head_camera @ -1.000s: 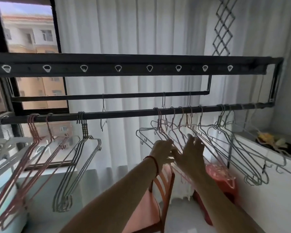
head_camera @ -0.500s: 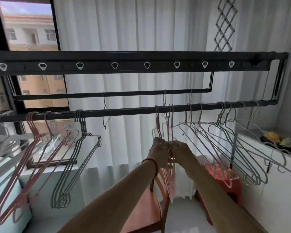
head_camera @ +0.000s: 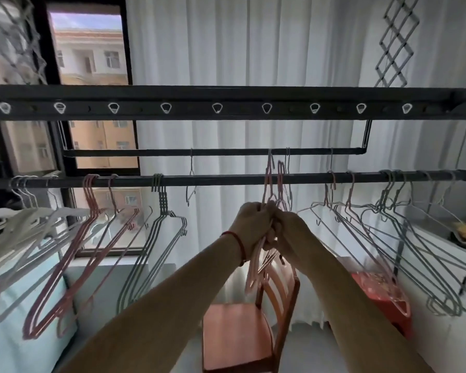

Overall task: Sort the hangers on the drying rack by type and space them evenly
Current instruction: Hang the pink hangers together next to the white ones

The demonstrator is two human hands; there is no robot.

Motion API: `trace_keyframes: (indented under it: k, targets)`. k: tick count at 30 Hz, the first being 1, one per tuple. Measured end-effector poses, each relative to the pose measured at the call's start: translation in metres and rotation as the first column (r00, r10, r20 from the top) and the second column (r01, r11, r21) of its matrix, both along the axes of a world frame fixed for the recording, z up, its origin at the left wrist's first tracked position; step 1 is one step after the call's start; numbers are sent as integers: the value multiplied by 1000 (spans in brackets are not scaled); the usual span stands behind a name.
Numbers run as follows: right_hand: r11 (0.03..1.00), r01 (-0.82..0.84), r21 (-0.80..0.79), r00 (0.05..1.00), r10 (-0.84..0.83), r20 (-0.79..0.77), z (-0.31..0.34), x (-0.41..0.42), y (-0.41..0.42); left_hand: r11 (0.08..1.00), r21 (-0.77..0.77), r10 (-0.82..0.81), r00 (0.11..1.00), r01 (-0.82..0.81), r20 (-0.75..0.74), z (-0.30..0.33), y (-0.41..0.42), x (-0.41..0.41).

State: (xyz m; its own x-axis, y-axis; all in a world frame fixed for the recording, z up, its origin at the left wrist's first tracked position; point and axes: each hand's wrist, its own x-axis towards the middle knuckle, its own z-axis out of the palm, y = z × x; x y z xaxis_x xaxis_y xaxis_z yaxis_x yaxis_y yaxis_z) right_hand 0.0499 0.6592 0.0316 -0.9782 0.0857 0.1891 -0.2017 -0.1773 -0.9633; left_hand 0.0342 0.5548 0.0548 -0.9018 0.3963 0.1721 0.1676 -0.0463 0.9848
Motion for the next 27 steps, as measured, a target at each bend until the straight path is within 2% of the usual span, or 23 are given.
trace_keyframes:
  k: [4, 6, 12, 14, 16, 18, 19, 21, 22, 23, 24, 25, 27]
  targets:
    - [995, 5, 98, 999, -1, -42, 16, 1, -19, 998, 7, 61, 997, -61, -36, 6, -22, 7]
    - [995, -5, 96, 999, 10, -52, 13, -3, -27, 997, 20, 74, 996, -74, -43, 6, -35, 15]
    - [984, -165, 60, 984, 169, -52, 0, 16, -73, 996, 86, -12, 1000, 10, 22, -3, -95, 39]
    - [974, -194, 115, 981, 196, -10, 0, 29, -93, 994, 86, -71, 997, 67, 43, -5, -124, 46]
    - [950, -187, 252, 982, 178, 55, 4, 43, -112, 991, 64, -121, 991, 117, 57, -5, -157, 56]
    - [923, -92, 375, 995, 71, 69, 11, 53, -127, 987, 51, -156, 983, 152, 100, -5, -194, 69]
    - [915, 43, 402, 998, -55, 18, 14, 56, -132, 983, 60, -182, 973, 175, 142, -4, -214, 76]
    - [875, 386, 291, 922, -357, -149, 21, 53, -137, 968, 75, -250, 944, 239, 215, -3, -254, 91]
    - [844, 503, 189, 859, -464, -215, 25, 50, -138, 961, 66, -277, 930, 269, 240, -2, -272, 97]
    - [822, 551, 148, 824, -506, -256, 28, 43, -140, 957, 43, -289, 920, 289, 263, -3, -289, 101]
    - [817, 547, 183, 828, -496, -262, 29, 33, -145, 954, -3, -286, 916, 299, 283, -5, -304, 103]
    - [841, 484, 244, 872, -438, -221, 27, 19, -150, 950, -64, -273, 914, 305, 300, -8, -317, 103]
    - [924, 227, 309, 973, -227, -38, 13, -5, -164, 936, -141, -265, 909, 323, 322, -20, -340, 96]
